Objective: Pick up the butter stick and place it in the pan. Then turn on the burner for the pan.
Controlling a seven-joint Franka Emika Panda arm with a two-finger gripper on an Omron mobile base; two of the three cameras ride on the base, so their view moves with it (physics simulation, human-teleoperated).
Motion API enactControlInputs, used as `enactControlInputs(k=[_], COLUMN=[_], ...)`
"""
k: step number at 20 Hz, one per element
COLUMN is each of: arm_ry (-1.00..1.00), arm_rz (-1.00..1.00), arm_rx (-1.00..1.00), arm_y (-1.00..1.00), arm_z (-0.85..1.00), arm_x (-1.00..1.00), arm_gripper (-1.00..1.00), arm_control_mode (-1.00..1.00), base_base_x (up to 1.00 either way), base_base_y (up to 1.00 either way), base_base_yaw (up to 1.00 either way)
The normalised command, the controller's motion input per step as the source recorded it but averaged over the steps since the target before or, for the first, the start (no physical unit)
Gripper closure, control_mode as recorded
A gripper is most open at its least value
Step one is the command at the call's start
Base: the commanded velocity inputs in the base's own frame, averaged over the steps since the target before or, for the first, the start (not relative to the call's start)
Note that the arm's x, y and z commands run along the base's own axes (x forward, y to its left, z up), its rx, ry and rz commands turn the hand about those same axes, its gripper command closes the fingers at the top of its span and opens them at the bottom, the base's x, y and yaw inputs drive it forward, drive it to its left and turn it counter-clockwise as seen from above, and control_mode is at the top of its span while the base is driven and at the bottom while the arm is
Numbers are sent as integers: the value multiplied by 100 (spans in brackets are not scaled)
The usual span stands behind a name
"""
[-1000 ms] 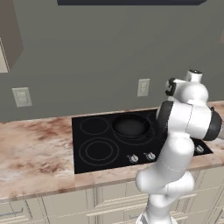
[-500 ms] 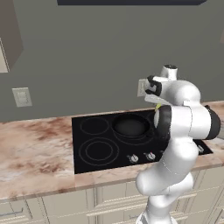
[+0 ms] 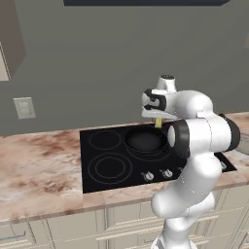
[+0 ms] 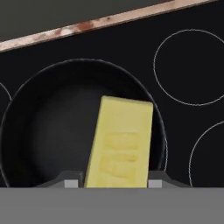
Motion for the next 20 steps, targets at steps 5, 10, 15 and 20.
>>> enactControlInputs(k=[5,10,15,20], arm_ry=[2,3,1,1], arm_rz=[1,0,0,0], arm_rx=[-12,-2,0,0], arm_y=[19,6,0,0], arm_z=[-46,-38,-27,-20], arm_x=[0,4,8,7], arm_gripper=[100,100,100,100], arm_control_mode=[-100,-100,-100,-100], base_base_x=[0,0,0,0], base_base_y=[0,0,0,0], base_base_yaw=[0,0,0,0])
